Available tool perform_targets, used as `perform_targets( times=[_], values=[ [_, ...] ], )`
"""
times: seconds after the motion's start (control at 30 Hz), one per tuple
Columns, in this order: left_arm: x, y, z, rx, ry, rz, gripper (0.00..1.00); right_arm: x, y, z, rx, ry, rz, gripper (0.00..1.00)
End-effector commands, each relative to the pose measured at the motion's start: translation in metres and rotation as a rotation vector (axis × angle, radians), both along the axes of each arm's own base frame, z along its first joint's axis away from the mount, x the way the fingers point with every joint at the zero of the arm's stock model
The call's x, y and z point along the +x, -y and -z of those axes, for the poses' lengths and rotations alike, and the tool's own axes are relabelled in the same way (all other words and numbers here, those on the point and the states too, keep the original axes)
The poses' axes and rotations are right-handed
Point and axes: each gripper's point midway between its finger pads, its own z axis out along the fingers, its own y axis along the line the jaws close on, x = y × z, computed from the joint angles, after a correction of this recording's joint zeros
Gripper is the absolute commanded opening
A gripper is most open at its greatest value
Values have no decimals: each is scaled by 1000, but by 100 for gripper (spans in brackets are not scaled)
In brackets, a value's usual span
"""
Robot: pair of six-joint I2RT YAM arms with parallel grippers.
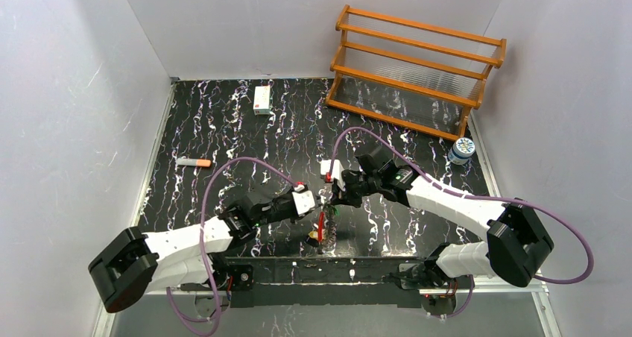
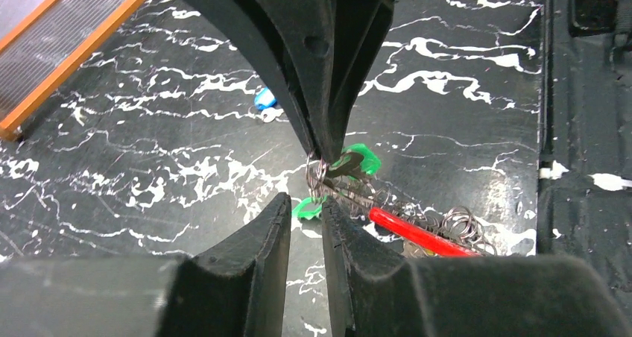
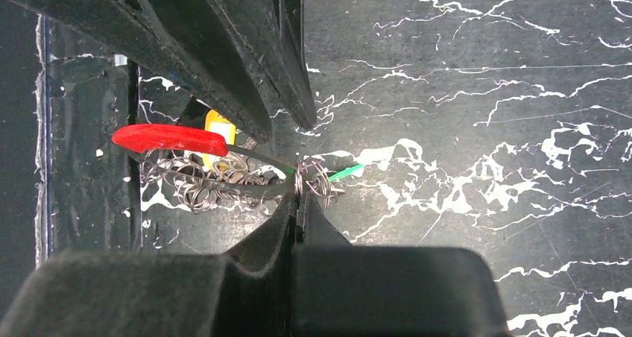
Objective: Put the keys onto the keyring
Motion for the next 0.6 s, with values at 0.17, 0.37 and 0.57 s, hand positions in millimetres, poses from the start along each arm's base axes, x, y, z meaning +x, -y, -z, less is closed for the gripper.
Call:
perform_targets(
  times=[0.17,0.37,0.57],
  values=[
    [-10,25,-26,-86,8,127,21,-4,-11,-25,61,19,-57,1],
    [-12,29,-17,-72,-14,143,17,-6,-13,-28,76,20,-67,1],
    [-7,28,-10,-55,-27,116,6,-8,-14,-31,88,21,-78,1]
  ],
)
